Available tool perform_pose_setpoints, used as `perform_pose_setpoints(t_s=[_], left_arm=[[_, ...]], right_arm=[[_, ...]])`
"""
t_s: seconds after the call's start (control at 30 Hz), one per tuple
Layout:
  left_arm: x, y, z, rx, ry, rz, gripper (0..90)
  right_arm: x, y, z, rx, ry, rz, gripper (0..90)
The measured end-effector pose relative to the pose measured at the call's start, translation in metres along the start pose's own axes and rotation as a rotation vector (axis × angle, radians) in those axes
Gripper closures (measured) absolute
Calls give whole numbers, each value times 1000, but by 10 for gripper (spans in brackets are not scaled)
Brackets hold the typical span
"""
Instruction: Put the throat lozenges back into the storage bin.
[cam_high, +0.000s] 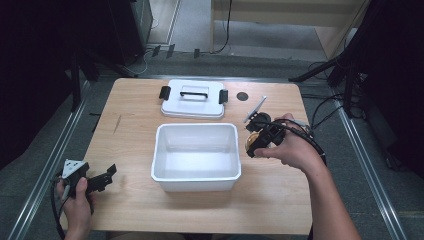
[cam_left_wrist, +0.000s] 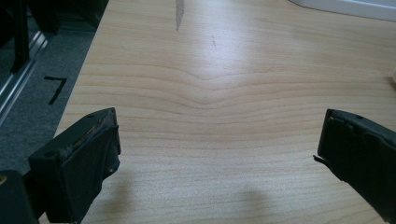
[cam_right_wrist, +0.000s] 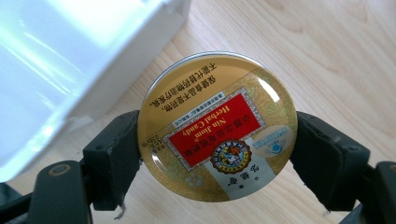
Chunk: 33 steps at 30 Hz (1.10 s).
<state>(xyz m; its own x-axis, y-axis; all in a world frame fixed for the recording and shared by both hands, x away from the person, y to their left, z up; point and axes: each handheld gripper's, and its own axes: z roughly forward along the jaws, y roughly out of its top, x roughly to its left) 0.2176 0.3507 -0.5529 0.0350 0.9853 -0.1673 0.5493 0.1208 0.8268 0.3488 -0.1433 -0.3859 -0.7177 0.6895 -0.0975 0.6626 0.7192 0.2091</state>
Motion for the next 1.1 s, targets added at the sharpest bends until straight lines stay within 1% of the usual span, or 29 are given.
perform_pose_setpoints(t_s=[0.1,0.17,0.2,0.23,0.27,0.33,0.37,0.4,0.43,0.47,0.5,0.53,0.57,0.6,0.63,0.67,0.7,0.8,0.9,0.93,0.97,1.0,1.03,1.1], left_arm=[[0,0,0,-3,1,0,0],[0,0,0,-3,2,-4,0],[0,0,0,-3,2,-4,0],[0,0,0,-2,3,-5,0],[0,0,0,-1,3,-4,0],[0,0,0,-1,3,-2,0],[0,0,0,-2,3,-4,0],[0,0,0,-2,3,-4,0],[0,0,0,-1,2,-3,0],[0,0,0,-1,2,-3,0],[0,0,0,-1,2,-4,0],[0,0,0,-1,2,-4,0],[0,0,0,-2,0,-4,0],[0,0,0,-1,0,-3,0],[0,0,0,-1,0,-3,0],[0,0,0,-3,0,-3,0],[0,0,0,-2,0,-4,0],[0,0,0,-1,-1,-6,0],[0,0,0,-1,-1,-3,0],[0,0,0,-1,-1,-3,0],[0,0,0,1,-1,-3,0],[0,0,0,2,-1,-2,0],[0,0,0,1,-1,-2,0],[0,0,0,0,-1,-2,0]], right_arm=[[4,4,-6,-9,10,-40,212],[7,6,-9,-25,19,-93,211],[7,6,-9,-25,19,-93,211],[11,9,-13,-39,38,-143,212],[12,9,-14,-48,48,-159,211],[16,12,-18,-65,55,-209,211],[17,13,-19,-71,55,-225,212],[17,13,-19,-71,55,-225,212],[19,15,-22,-86,56,-262,211],[20,17,-24,-92,57,-276,212],[22,18,-25,-94,62,-291,211],[22,18,-25,-94,62,-291,211],[26,20,-25,-97,74,-333,212],[27,20,-25,-98,76,-344,212],[27,20,-25,-98,76,-344,212],[28,21,-25,-95,78,-359,212],[31,23,-25,-96,79,-388,212],[33,25,-25,-98,76,-415,212],[37,27,-25,-99,75,-464,212],[37,27,-25,-99,75,-464,212],[41,29,-26,-95,80,-504,212],[42,30,-26,-94,80,-516,212],[44,31,-25,-98,84,-546,212],[47,33,-26,-89,86,-565,212]])
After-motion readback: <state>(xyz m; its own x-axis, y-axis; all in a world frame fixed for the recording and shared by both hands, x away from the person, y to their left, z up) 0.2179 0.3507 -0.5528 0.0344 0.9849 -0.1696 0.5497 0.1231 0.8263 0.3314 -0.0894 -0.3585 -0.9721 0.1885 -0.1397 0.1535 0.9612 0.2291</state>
